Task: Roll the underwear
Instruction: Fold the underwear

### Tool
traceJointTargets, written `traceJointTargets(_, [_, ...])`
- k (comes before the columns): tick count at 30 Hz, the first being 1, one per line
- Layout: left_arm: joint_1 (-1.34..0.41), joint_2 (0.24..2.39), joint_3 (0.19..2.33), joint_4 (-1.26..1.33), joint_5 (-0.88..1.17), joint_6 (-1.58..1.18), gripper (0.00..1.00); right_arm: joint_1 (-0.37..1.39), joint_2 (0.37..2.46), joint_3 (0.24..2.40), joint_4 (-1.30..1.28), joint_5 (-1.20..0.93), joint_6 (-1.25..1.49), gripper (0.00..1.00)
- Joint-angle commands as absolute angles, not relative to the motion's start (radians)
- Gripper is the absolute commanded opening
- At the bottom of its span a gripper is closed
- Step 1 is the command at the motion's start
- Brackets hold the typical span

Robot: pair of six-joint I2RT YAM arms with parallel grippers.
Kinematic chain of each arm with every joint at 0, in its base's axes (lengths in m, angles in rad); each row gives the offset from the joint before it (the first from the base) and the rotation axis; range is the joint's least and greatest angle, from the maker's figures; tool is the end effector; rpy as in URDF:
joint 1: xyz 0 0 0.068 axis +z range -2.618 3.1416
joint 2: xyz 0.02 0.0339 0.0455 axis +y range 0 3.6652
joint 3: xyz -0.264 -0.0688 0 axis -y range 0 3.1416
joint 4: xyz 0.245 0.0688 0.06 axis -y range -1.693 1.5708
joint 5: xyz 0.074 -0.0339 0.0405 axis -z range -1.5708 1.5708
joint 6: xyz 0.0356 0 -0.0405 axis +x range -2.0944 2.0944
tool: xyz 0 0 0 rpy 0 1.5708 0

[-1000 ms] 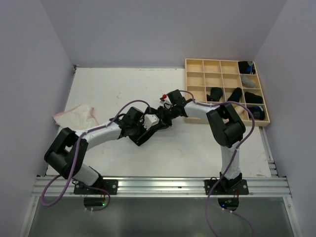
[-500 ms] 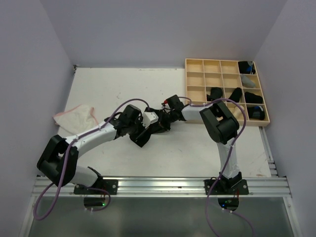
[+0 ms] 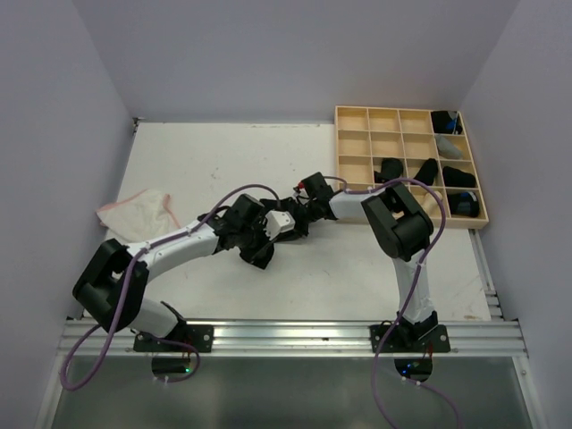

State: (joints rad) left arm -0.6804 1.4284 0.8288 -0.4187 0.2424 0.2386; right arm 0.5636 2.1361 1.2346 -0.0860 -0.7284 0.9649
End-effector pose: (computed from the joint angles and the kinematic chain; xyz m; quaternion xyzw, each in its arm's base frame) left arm 0.2089 -0.1800 0.1937 0.4531 0.8413 -0.1728 0.2387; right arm 0.3389 0.2422 0.0976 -0.0780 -0.8974 -0.4322 0.0421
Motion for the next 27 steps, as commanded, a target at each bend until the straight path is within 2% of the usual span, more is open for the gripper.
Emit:
traceJointTargets(1, [-0.695,1.477,0.868,-0.423,0.288,0.193,0.0,0.565,2.121,1.207,-0.104,-0.652,0.962,0.19])
traceJointTargets(6, [-0.704,1.581,0.888,-0.4,0.267,0.153,0.0,0.566,2.123,1.203,-0.092,-0.664,0.966,0.19])
traceJointTargets(10, [-0.703,1.661,0.922,-0.432,0.238,0.149,0.0,0.546,2.086,1.261,-0.187,-0.652,0.859,0.2])
traceJointTargets(16, [-0.693,1.667,0.934,-0.474,0.219,0.173,0.0,0.463,1.965,1.38,-0.375,-0.574,0.664,0.29])
traceJointTargets(19, [-0.681,1.667,0.945,-0.506,0.207,0.201,0.0,0.44,1.933,1.419,-0.394,-0.537,0.621,0.38])
traceJointTargets(27, [-0.635,1.618,0.893,-0.568,0.201,0.339,0.0,0.44,2.106,1.683,-0.48,-0.546,0.587,0.46])
